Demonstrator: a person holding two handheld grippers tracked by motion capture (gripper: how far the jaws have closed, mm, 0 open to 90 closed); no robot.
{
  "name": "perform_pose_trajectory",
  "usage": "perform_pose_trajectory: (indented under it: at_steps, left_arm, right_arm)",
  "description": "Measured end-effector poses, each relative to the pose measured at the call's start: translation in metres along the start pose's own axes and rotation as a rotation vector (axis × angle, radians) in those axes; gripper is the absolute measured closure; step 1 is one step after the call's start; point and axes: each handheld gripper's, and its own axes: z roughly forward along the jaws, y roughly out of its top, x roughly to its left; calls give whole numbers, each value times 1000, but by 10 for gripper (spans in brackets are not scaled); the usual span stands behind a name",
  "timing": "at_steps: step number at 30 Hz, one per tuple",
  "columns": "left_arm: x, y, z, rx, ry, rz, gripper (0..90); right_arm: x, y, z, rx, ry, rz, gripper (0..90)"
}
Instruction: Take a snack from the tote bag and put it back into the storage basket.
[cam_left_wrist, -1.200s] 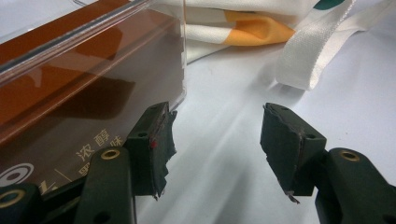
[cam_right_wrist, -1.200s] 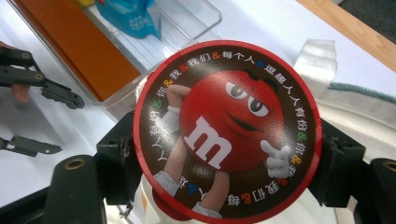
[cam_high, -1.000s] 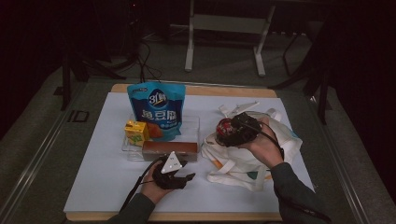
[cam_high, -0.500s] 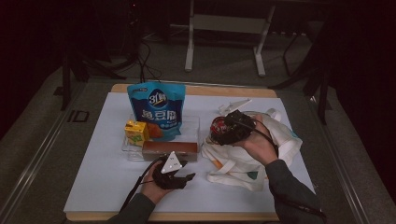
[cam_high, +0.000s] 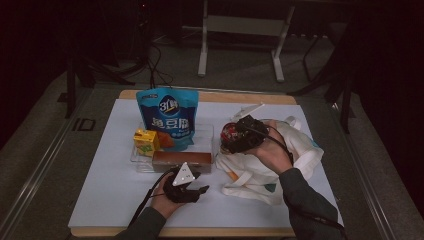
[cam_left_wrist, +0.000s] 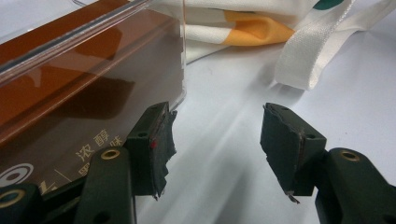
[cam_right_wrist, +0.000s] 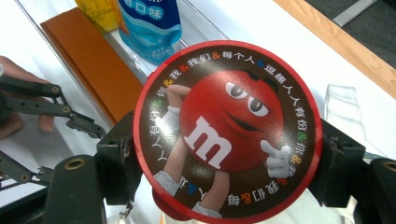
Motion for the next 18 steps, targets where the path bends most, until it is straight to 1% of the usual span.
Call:
perform_pose_trajectory:
  at_steps: [8, 18]
  left_arm:
    - [0, 0, 0, 2, 0, 3, 433]
    - [0, 0, 0, 4, 0, 6, 433]
  right_arm:
    - [3, 5, 3, -2, 2, -11, 255]
    - [11, 15, 9, -3, 12, -17, 255]
